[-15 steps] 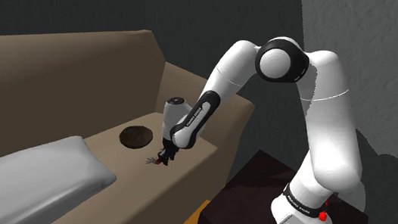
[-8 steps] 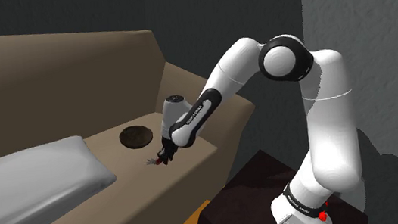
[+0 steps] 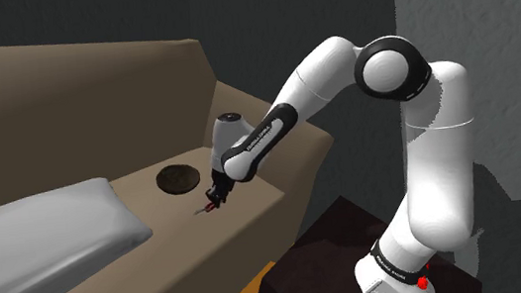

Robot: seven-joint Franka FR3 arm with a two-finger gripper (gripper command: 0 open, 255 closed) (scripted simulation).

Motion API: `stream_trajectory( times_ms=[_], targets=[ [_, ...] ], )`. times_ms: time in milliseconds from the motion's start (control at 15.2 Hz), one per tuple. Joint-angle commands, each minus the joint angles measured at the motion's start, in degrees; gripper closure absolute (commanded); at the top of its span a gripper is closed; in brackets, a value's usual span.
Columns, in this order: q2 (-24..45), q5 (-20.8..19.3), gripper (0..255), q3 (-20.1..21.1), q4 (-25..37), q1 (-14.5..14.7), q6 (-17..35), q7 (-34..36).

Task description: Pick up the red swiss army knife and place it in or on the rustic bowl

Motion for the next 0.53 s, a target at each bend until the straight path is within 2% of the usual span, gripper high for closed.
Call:
stream_trajectory(
  times_ms=[0,462],
  targets=[
    [-1.66,0.38,255,0.32,-0.46,-0.35,-1.22,-0.34],
    [-6.46,1.62,255,1.21,-0.89,-1.01,-5.55,-1.12]
  ],
)
